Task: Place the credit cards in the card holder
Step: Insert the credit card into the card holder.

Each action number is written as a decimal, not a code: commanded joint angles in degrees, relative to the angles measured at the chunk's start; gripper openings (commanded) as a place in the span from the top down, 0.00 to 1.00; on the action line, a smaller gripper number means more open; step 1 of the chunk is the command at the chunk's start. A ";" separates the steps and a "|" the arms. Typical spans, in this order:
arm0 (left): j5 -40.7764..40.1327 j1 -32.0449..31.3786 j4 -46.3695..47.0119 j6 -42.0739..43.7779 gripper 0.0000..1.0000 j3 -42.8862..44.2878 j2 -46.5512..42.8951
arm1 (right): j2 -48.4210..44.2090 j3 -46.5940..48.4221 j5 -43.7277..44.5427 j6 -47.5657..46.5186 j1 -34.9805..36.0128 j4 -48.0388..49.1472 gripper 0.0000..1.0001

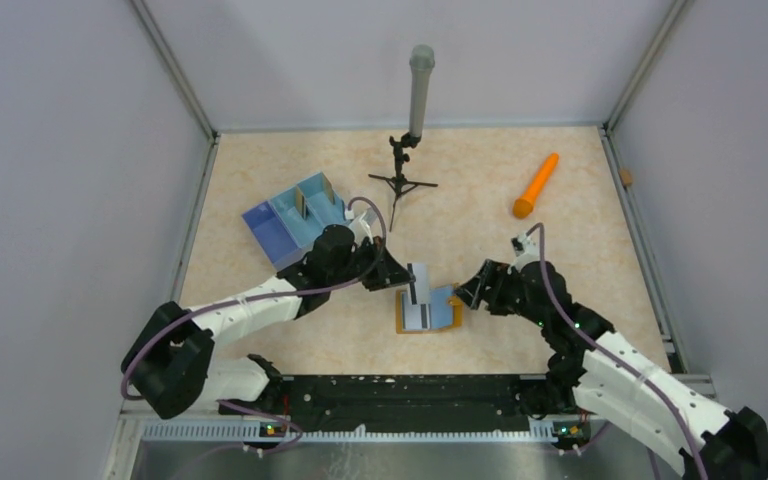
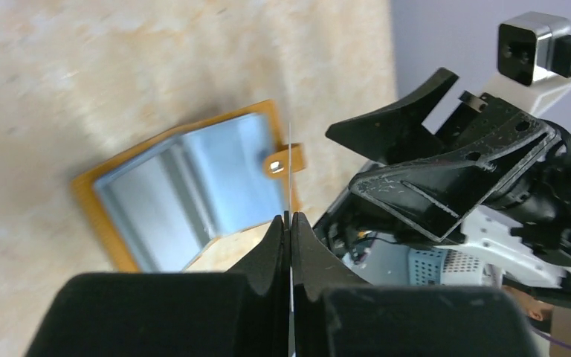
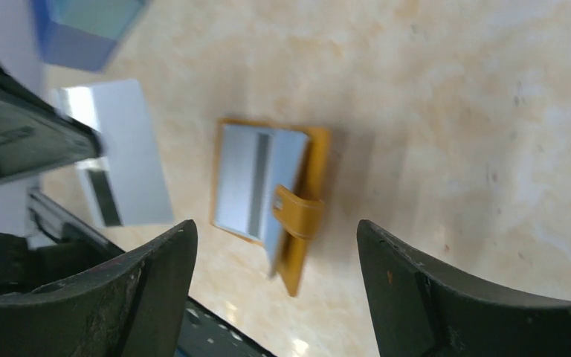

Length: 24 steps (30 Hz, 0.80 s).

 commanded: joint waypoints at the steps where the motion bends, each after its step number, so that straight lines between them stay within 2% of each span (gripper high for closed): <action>1: -1.23 0.94 -6.96 2.95 1.00 1.34 2.34 | 7.89 3.45 7.01 -2.13 4.36 -7.25 0.22; 8: 1.70 1.03 -5.70 2.23 1.00 0.07 5.15 | 18.50 7.86 13.30 -0.86 11.88 -5.34 0.22; 17: 4.35 1.02 -4.80 2.58 1.00 -0.57 9.12 | 26.31 10.97 15.02 -0.60 13.91 -4.36 0.22; 24: 7.88 1.03 0.81 1.61 1.00 -1.63 13.39 | 29.25 11.29 16.82 0.06 14.54 -4.68 0.31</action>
